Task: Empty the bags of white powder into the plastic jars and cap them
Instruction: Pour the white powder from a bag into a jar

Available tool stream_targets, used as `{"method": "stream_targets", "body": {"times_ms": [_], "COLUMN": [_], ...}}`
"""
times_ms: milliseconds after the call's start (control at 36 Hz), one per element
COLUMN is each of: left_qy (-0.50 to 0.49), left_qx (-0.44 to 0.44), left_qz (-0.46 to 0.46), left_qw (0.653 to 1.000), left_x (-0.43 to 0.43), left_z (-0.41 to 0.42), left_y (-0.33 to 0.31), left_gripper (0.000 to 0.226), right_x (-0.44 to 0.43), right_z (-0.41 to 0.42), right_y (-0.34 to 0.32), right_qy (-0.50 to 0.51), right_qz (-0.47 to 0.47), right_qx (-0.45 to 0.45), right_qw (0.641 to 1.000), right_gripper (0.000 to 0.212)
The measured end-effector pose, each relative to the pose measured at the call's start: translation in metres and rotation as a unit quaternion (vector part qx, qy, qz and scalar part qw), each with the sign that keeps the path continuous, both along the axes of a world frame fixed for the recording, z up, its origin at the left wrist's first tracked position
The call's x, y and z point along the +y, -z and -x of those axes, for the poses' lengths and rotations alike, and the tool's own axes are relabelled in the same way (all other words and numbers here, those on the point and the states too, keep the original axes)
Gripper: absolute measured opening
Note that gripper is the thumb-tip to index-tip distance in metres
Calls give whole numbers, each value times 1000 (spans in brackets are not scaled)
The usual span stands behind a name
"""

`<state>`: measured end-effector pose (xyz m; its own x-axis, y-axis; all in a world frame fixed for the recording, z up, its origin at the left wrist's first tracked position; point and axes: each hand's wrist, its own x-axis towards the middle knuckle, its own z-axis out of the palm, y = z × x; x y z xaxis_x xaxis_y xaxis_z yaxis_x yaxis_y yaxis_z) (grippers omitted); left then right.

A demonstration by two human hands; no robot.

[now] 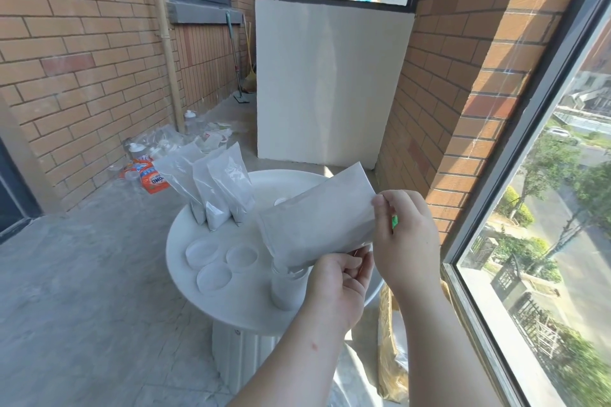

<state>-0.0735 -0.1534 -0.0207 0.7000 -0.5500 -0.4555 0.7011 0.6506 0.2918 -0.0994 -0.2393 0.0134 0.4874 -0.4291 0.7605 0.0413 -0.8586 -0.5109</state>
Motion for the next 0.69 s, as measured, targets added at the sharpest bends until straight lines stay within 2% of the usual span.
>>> {"method": "stream_targets", "body": {"times_ms": [306,556,694], "left_qy": [-16,-6,-3], "left_qx": [2,1,5], "left_qz": [2,7,29], "left_qw": [1000,1000,1000], "left_x": [1,0,1], "left_z": [0,3,5], "left_y": [0,-3,-5], "left_gripper": [41,45,37], "right_x": [-3,-1,0], "right_z": [1,0,1], "right_y": [0,-1,-1], "right_qy": [2,-11,-18], "right_qz": [17,-4,-16], "right_qx": [0,27,48], "right_qw": [1000,1000,999], "right_gripper": [12,13,13]}}
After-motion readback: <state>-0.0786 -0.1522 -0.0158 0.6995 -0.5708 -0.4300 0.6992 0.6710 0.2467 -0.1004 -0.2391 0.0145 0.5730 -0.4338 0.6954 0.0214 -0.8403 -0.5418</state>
